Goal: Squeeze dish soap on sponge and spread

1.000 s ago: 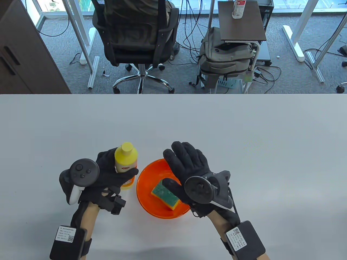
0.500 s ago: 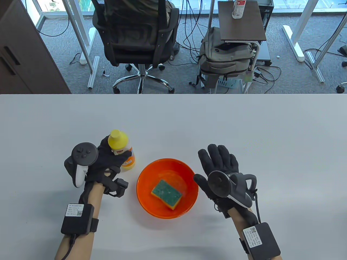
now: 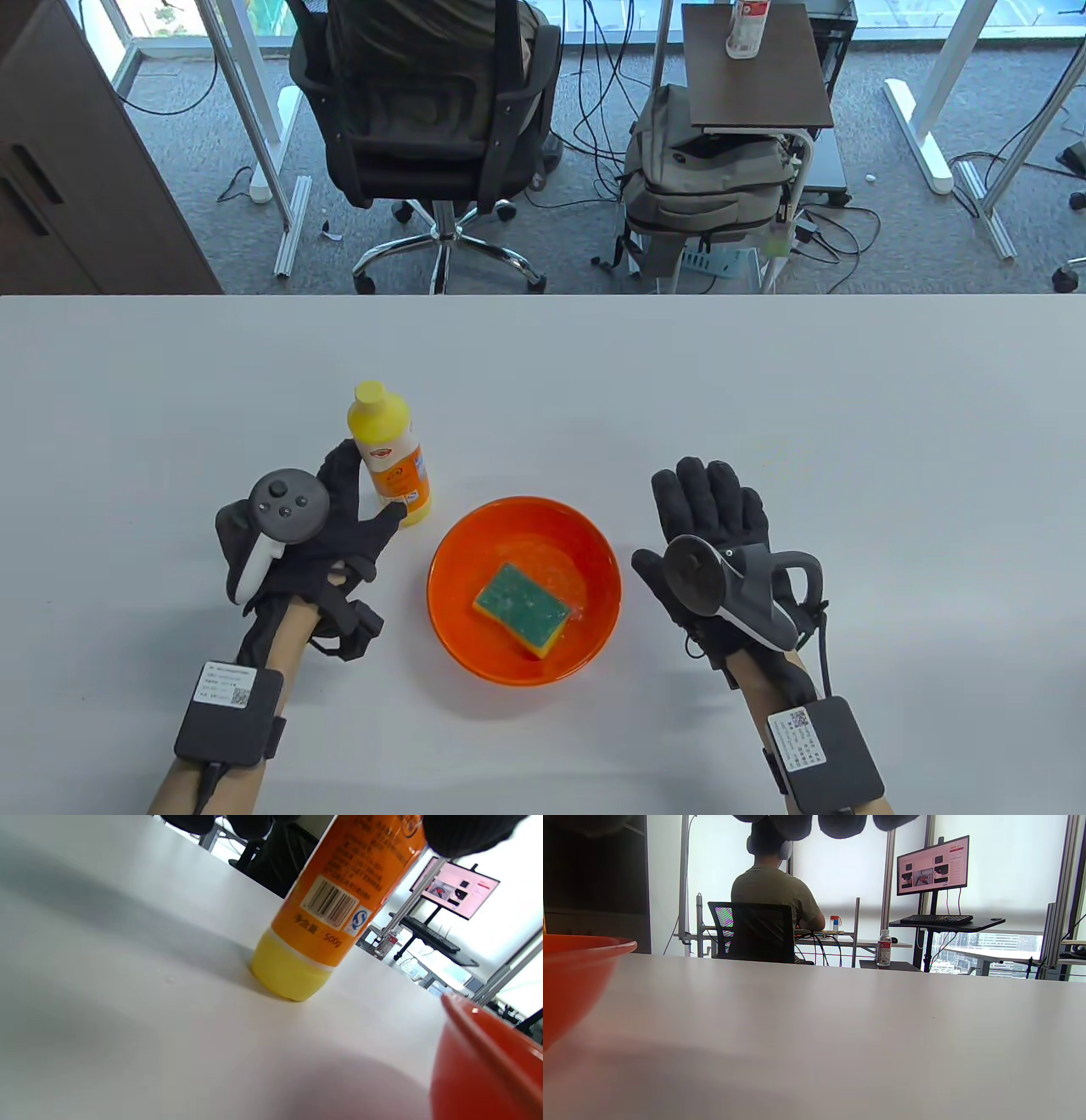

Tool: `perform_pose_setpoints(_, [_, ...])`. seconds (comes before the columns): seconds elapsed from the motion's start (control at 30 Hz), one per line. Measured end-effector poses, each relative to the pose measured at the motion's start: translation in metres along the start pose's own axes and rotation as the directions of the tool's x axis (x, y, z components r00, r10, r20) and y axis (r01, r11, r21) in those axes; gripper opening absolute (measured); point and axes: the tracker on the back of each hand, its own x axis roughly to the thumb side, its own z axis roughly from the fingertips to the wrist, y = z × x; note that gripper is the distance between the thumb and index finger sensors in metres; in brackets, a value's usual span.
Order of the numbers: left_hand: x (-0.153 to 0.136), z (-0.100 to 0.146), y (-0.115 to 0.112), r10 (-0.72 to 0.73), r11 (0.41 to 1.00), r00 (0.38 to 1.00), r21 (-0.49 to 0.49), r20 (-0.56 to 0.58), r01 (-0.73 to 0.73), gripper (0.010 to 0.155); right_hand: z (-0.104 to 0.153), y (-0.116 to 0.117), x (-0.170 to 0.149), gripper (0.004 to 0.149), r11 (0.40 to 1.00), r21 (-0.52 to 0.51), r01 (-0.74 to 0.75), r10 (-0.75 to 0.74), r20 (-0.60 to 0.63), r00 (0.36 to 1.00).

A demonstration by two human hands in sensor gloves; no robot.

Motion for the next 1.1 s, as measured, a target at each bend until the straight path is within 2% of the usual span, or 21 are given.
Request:
perform_pose_setpoints(0.13, [0.010, 0.028, 0.003, -0.294, 0.954, 0.953, 0.085, 0.069, 0.288, 0.091, 0.006, -0.001, -0.004, 0.088, 0.999, 0.004, -0.041, 0.041, 0.008, 0.999])
perform_pose_setpoints(0.2, [0.013, 0.039, 0.003, -0.362, 0.929, 0.928, 0.123, 0.089, 0.350, 0.091, 0.010, 0.000, -0.007, 0.088, 0.999, 0.000, -0.049, 0.049, 0.007, 0.999])
perform_pose_setpoints(0.4, [0.015, 0.054, 0.003, -0.500, 0.863, 0.856, 0.153, 0.127, 0.481, 0.092, 0.022, 0.007, -0.016, 0.090, 0.998, 0.015, -0.056, 0.056, -0.011, 0.998])
perform_pose_setpoints(0.53, [0.015, 0.058, 0.003, -0.461, 0.884, 0.876, 0.164, 0.141, 0.439, 0.093, 0.024, 0.011, -0.020, 0.090, 0.999, 0.028, -0.046, 0.046, -0.021, 0.999])
perform_pose_setpoints(1.1, [0.008, 0.060, 0.007, -0.444, 0.889, 0.887, 0.188, 0.126, 0.418, 0.092, 0.026, 0.021, -0.017, 0.091, 0.991, 0.093, -0.096, 0.097, -0.005, 0.995])
